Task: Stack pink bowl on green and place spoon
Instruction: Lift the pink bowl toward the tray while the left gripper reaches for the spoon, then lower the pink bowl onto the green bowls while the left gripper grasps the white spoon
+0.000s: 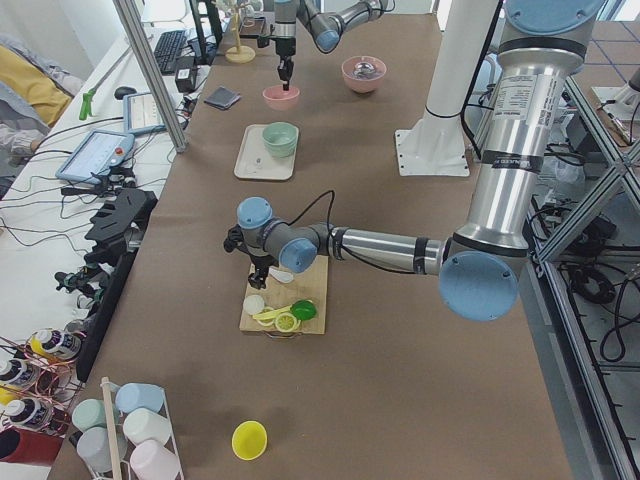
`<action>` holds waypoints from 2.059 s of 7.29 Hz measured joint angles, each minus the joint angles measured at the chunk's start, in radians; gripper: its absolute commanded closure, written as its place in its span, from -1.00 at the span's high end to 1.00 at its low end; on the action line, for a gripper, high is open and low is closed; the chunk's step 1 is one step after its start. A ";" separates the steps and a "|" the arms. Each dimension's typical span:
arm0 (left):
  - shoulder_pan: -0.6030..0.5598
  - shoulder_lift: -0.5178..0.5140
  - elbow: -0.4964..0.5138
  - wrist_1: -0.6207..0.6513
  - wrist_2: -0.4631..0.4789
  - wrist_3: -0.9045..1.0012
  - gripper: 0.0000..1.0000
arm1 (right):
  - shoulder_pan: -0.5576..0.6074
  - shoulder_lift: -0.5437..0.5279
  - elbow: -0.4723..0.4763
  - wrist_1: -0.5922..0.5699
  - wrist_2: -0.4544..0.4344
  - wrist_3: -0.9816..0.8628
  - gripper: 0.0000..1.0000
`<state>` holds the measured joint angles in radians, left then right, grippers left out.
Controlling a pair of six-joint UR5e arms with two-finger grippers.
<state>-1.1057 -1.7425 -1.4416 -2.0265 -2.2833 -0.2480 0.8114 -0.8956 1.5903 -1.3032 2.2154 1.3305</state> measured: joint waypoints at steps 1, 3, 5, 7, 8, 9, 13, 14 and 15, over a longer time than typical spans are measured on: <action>0.005 -0.011 0.013 0.000 0.000 0.001 0.47 | -0.027 0.022 -0.012 -0.008 -0.036 0.017 -1.00; 0.013 -0.023 0.032 -0.001 0.002 0.002 0.37 | -0.048 0.048 -0.048 -0.007 -0.068 0.024 -1.00; 0.027 -0.036 0.041 -0.001 0.001 0.000 0.37 | -0.060 0.064 -0.073 -0.005 -0.095 0.024 -1.00; 0.032 -0.042 0.043 -0.001 -0.001 -0.006 0.37 | -0.065 0.077 -0.093 -0.006 -0.107 0.023 -1.00; 0.035 -0.047 0.046 -0.001 -0.001 -0.009 0.37 | -0.069 0.092 -0.113 -0.004 -0.116 0.023 -1.00; 0.040 -0.051 0.048 -0.001 -0.001 -0.012 0.36 | -0.073 0.101 -0.129 0.002 -0.129 0.024 -1.00; 0.052 -0.058 0.053 -0.002 -0.001 -0.024 0.26 | -0.089 0.120 -0.172 0.040 -0.152 0.026 -1.00; 0.054 -0.059 0.056 -0.002 -0.001 -0.027 0.12 | -0.092 0.124 -0.179 0.043 -0.153 0.025 -0.93; 0.056 -0.061 0.057 -0.002 0.000 -0.028 -0.30 | -0.095 0.127 -0.184 0.045 -0.154 0.024 0.98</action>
<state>-1.0501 -1.8039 -1.3845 -2.0283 -2.2838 -0.2760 0.7165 -0.7683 1.4065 -1.2582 2.0613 1.3547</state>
